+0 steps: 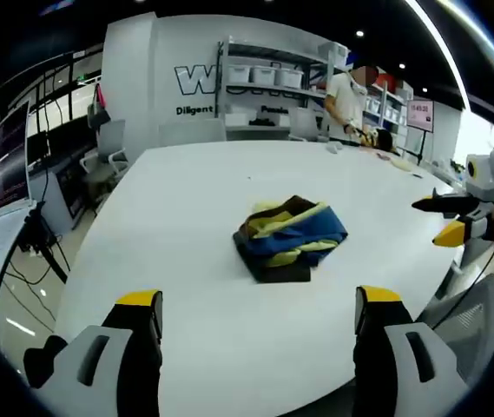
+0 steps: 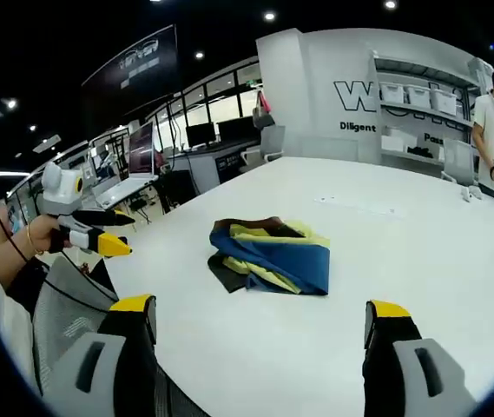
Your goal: Fold the garment on the visible template until the final outline fits inside the template.
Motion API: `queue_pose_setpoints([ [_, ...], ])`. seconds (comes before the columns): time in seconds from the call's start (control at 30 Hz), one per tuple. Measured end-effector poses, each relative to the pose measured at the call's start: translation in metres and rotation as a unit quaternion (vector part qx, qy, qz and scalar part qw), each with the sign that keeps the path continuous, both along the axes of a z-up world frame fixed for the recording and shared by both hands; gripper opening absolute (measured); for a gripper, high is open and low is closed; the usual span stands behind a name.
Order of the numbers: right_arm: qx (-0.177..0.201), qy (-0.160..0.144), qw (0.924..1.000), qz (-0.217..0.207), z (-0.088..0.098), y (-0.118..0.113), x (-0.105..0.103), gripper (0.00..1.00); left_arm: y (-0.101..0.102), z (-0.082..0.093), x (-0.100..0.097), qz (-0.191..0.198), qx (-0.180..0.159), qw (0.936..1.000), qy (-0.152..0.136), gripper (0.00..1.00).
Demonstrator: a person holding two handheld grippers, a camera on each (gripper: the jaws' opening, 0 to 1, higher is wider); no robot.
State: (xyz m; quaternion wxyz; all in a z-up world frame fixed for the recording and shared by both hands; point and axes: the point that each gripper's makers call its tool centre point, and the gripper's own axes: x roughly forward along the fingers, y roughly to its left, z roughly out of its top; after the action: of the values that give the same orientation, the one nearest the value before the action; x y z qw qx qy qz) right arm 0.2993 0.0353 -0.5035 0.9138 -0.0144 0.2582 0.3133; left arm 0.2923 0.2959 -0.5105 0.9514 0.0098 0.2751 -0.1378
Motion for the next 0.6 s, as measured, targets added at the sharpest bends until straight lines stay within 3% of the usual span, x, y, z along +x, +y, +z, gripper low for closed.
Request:
queue_pose_setpoints([
  [0.6, -0.004, 0.003, 1.0, 0.002, -0.0023, 0.0002, -0.0007, 0.99, 0.0024, -0.0021, -0.002, 0.0, 0.005, 1.0, 0.003, 0.92],
])
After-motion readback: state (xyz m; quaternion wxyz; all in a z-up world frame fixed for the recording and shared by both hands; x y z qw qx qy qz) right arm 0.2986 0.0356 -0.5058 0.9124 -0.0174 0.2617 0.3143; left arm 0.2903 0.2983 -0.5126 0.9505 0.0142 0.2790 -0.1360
